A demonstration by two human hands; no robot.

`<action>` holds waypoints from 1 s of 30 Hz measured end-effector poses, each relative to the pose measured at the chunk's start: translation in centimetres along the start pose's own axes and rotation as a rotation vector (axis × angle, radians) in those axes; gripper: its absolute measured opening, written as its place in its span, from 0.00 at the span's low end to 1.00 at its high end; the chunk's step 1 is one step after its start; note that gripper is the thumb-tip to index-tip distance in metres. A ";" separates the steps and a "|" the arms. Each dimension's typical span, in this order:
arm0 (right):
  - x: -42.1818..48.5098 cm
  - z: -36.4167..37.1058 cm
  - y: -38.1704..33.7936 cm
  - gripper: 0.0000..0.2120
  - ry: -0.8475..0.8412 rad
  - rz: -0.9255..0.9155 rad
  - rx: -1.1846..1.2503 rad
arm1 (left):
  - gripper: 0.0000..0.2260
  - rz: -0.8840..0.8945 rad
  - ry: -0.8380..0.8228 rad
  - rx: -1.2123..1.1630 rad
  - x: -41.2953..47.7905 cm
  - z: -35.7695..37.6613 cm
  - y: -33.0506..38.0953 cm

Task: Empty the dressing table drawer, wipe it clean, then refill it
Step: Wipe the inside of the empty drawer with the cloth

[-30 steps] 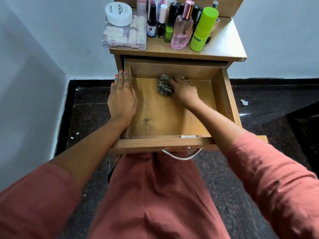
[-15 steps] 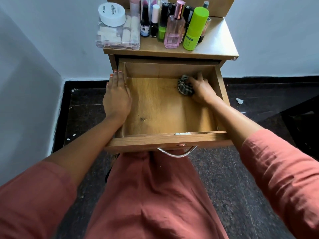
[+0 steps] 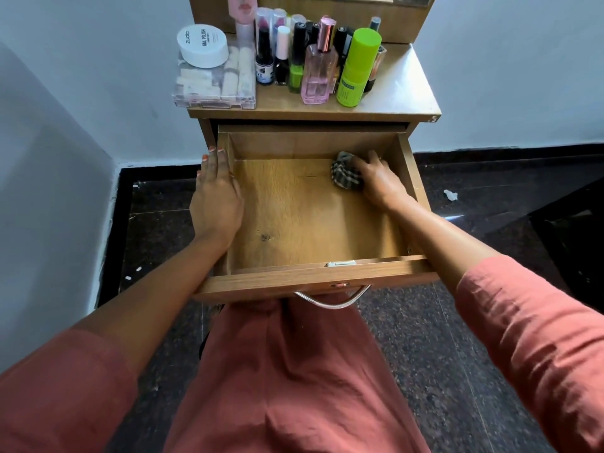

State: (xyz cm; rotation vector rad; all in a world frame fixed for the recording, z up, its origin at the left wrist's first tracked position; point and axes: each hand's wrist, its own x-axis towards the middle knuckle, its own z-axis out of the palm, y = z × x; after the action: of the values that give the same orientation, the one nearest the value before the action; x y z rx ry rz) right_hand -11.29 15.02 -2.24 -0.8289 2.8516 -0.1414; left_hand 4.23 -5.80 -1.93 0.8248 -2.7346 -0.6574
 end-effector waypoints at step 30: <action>3.4 2.5 -15.4 0.26 -0.075 -0.184 -0.166 | 0.22 0.005 0.017 0.003 0.1 0.2 0.1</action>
State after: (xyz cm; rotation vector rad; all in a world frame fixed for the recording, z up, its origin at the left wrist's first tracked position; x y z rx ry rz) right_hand -5.55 0.09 -3.05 -1.1049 2.7414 0.1029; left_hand 4.06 -5.71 -2.01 0.8206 -2.7226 -0.6422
